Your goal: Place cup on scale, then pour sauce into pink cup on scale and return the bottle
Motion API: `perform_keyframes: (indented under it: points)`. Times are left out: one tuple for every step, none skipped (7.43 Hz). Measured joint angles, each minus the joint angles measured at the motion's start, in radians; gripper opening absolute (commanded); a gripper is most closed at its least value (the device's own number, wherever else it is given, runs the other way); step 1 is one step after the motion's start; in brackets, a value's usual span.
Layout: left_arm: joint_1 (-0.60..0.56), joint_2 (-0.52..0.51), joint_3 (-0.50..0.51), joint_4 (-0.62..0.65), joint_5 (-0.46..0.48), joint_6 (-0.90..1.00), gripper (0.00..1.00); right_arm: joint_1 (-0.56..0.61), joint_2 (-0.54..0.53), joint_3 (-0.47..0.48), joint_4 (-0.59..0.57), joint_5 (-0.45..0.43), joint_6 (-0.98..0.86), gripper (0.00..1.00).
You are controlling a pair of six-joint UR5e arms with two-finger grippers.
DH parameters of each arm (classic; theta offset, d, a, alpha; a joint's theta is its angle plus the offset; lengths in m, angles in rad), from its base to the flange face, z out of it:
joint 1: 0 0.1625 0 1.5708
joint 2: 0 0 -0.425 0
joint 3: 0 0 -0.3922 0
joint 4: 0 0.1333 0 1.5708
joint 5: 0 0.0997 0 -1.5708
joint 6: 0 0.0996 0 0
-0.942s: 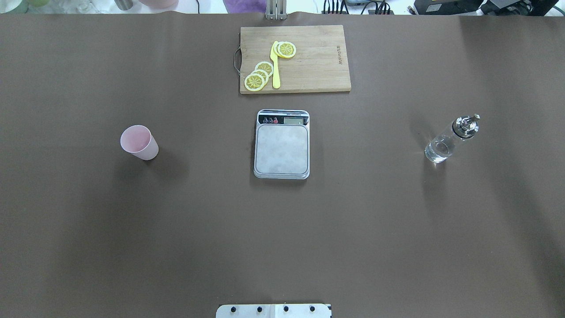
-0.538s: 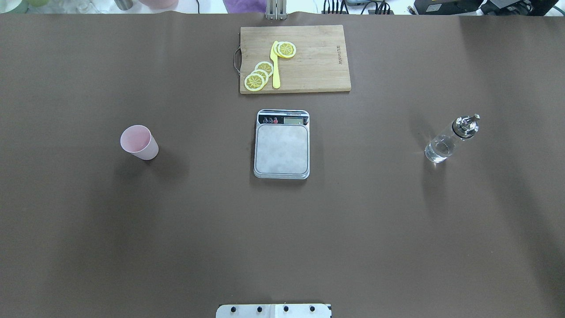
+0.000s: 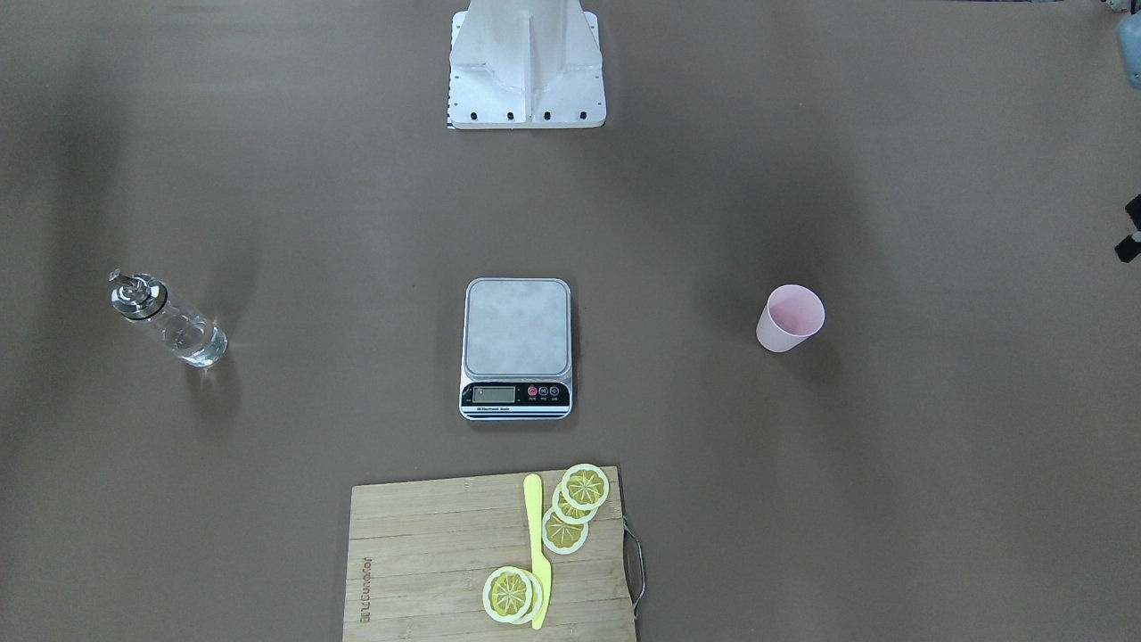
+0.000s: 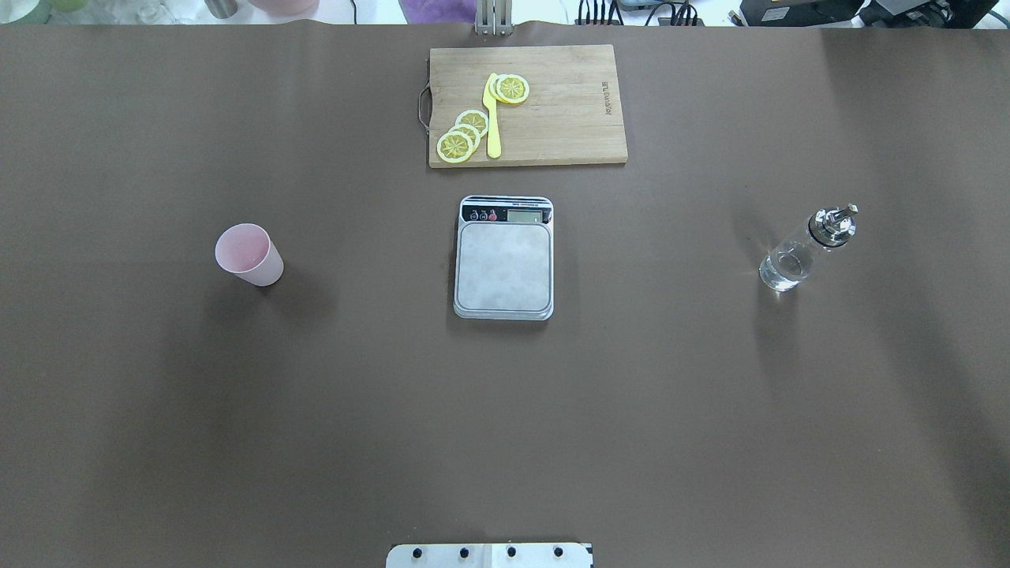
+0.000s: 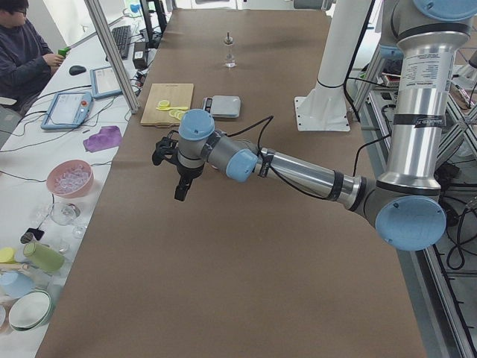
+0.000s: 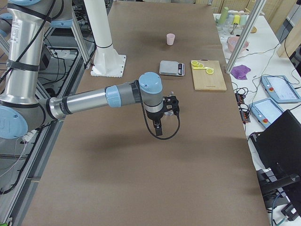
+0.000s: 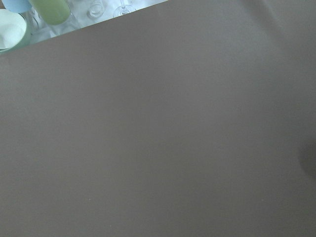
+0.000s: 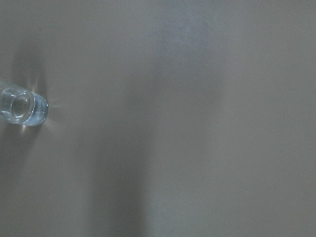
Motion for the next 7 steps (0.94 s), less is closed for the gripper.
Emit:
perform_keyframes:
  points:
    - [0.081, 0.0, 0.002, -0.08, 0.002, -0.155, 0.98, -0.025, -0.018, 0.0, 0.054, 0.0, 0.07, 0.98]
    - [0.164, -0.002, 0.002, -0.143, 0.017, -0.285, 0.97, -0.057, -0.04, -0.002, 0.122, -0.001, 0.142, 0.98]
    - [0.246, -0.009, 0.004, -0.187, 0.054, -0.387, 0.97, -0.083, -0.06, -0.003, 0.184, -0.002, 0.194, 0.98]
    - [0.326, -0.023, 0.005, -0.215, 0.105, -0.47, 0.96, -0.097, -0.073, -0.004, 0.221, -0.001, 0.218, 0.98]
    - [0.401, -0.049, 0.008, -0.227, 0.159, -0.547, 0.94, -0.103, -0.08, -0.005, 0.237, 0.0, 0.226, 0.99]
    - [0.474, -0.085, 0.019, -0.231, 0.22, -0.615, 0.88, -0.105, -0.082, -0.006, 0.243, 0.0, 0.229, 0.99]
    - [0.522, -0.113, 0.034, -0.233, 0.268, -0.656, 0.81, -0.106, -0.083, -0.007, 0.245, 0.0, 0.23, 0.99]
